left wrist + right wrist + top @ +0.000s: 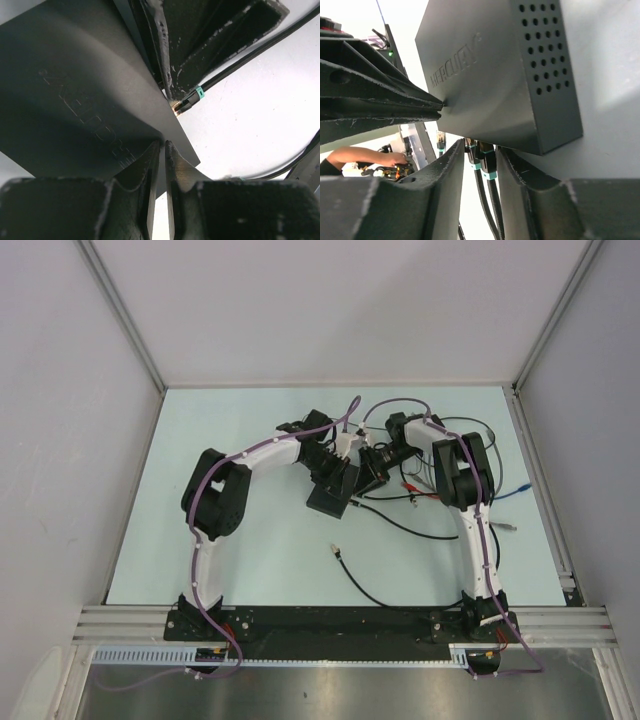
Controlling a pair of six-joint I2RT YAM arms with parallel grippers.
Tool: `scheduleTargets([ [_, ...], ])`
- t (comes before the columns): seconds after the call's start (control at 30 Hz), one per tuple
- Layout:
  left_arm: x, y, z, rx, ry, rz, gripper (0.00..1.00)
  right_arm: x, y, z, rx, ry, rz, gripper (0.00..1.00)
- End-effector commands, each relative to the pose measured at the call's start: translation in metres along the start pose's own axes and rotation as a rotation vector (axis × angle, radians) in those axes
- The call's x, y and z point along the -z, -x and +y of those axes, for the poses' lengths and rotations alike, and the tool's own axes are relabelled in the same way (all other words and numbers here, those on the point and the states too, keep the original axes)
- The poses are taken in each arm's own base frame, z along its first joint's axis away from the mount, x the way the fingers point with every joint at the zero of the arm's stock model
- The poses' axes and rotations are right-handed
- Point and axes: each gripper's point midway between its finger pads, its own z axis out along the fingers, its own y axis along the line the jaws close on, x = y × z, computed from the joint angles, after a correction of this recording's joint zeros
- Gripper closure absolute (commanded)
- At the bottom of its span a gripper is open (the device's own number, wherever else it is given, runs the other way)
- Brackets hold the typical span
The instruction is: Pull the plug from the switch port
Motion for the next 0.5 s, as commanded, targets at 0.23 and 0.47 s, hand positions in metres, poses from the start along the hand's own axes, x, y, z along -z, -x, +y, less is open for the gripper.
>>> scheduleTargets([
  [0.23, -0.021, -0.036, 0.036, 0.023, 0.106, 0.124, 0.82, -0.025, -0.037, -0.056, -0.058, -0.193, 0.17, 0.89],
  [0.47, -0.022, -0.039, 0.04, 0.026, 0.121, 0.134, 0.81, -0.016, -0.056, -0.077, -0.17, -0.352, 0.274, 1.0],
])
